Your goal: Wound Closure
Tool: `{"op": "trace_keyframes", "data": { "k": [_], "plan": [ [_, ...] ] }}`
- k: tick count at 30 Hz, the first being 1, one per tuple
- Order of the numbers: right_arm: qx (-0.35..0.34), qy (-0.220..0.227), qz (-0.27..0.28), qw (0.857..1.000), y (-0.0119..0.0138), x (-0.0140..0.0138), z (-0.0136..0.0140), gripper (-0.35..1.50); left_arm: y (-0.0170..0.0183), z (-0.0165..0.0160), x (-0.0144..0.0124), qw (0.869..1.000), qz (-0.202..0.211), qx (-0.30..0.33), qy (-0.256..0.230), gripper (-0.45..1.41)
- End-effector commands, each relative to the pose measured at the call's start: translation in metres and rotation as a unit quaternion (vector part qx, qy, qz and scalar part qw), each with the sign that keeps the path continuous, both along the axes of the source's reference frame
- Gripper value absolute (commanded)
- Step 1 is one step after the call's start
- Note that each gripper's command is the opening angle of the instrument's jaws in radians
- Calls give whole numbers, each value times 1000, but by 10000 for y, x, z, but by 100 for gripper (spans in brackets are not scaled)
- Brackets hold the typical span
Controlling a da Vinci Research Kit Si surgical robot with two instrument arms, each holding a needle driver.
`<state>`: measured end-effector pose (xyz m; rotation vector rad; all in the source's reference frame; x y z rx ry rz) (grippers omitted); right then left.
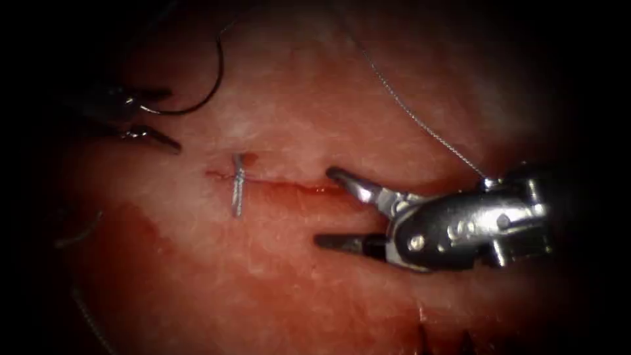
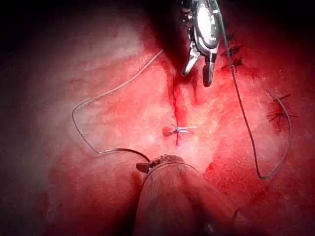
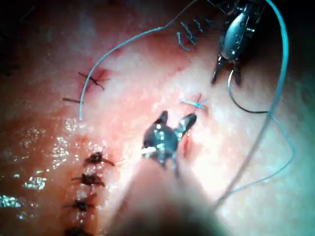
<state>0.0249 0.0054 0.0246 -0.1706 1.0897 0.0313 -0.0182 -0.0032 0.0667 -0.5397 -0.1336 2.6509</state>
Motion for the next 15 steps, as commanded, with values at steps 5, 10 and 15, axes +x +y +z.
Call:
{"op": "trace_keyframes", "data": {
  "k": [5,10,15],
  "plan": [
    [5,3,0,1000,-10,8,3,131,-5,18,0,999,20,-10,25,0],
    [35,10,13,999,-9,8,2,125,-12,15,1,999,35,-1,41,-45],
    [95,16,54,994,2,9,-2,123,-22,3,-3,997,57,-20,38,-45]
  ]
}}
